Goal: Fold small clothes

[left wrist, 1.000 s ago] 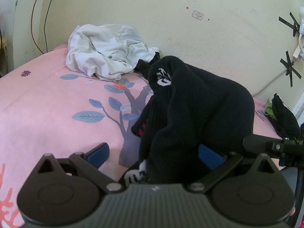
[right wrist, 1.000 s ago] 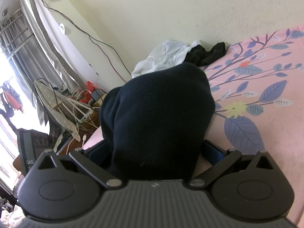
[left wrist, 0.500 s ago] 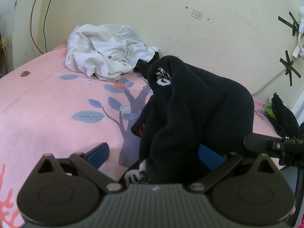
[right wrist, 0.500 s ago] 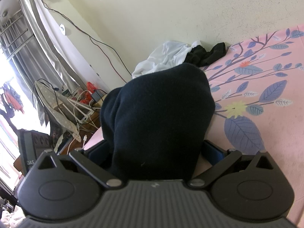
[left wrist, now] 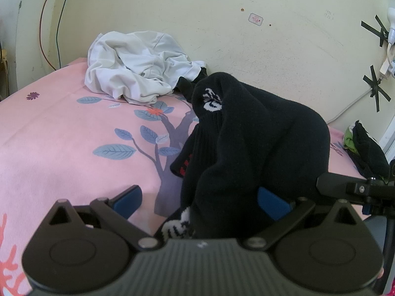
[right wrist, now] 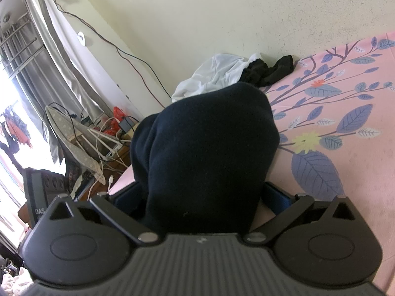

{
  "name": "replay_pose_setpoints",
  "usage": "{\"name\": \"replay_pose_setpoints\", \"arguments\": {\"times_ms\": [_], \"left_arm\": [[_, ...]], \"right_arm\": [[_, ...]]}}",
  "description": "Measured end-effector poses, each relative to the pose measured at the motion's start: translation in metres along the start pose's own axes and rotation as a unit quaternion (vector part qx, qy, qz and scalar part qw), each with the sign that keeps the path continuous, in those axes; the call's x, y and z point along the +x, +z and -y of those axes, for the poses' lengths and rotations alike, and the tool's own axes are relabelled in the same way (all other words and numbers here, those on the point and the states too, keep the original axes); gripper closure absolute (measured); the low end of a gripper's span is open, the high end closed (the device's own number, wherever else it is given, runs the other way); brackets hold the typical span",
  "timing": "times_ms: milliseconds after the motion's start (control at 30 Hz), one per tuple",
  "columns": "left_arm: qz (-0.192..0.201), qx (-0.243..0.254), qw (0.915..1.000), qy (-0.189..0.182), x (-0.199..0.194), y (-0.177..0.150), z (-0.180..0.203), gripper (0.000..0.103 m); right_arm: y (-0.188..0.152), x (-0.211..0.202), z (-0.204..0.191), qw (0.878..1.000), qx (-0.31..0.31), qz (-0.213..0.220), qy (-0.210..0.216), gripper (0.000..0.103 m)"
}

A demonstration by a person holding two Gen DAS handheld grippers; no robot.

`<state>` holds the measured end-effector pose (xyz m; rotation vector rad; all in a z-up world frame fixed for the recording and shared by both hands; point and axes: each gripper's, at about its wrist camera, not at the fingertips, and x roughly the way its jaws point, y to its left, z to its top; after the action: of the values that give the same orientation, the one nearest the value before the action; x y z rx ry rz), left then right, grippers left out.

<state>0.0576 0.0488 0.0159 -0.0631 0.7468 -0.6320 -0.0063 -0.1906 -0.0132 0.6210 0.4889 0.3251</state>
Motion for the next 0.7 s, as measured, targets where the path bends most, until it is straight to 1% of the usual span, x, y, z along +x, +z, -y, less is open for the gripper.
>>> {"name": "replay_pose_setpoints", "arguments": {"times_ms": [700], "left_arm": [[0.0,-0.002,1.0,-0.003,0.001,0.0003,0.0007,0.0]], "right_arm": [[0.0009,-0.0004,0.0007,1.0,0.003,0.002,0.004,0.006]]}}
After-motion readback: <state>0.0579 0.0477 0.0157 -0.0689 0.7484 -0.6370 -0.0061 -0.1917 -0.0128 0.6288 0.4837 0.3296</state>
